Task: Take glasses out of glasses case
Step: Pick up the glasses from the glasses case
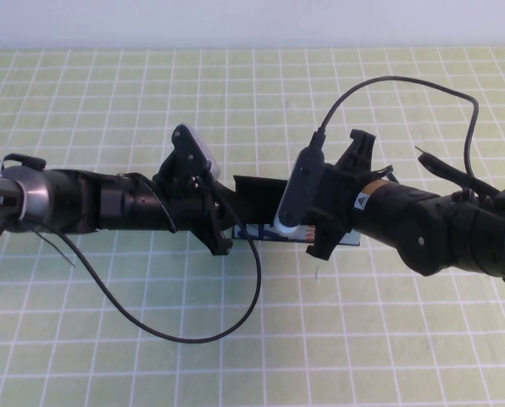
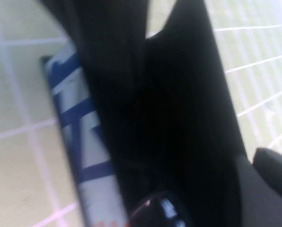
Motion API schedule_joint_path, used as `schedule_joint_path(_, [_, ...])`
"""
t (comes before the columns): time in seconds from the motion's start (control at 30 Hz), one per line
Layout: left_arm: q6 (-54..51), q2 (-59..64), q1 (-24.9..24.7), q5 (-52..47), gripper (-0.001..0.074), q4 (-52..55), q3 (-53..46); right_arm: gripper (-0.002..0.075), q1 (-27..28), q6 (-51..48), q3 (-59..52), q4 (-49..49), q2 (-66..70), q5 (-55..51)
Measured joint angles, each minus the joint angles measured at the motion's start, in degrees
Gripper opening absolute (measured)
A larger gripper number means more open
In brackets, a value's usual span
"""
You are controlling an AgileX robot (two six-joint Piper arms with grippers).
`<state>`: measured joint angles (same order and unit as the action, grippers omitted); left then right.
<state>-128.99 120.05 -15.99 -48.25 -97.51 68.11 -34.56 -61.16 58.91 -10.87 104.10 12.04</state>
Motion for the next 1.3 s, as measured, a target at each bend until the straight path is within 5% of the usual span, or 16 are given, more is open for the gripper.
schedule_joint_path(0.23, [0.1,0.55,0.0,0.44,-0.0004,-0.34,0.24,0.0109,0.0,0.19,0.0,-5.63,0.1,5.86])
schedule_joint_path(0.6, [0.57,0.64,0.0,-0.03,-0.0004,-0.68,0.24,0.0124,0.14,0.19,0.1,-21.36,3.03,16.37])
schedule_joint_path(0.97, [-0.42,0.74,0.0,-9.22,-0.0004,0.24,2.78,0.0125,0.2,0.19,1.79,-23.17,4.76,17.16])
schedule_joint_path(1.3, [0.27,2.55,0.0,-5.6,-0.0004,0.35,10.48,0.0125,0.2,0.19,1.79,-23.31,4.76,17.16])
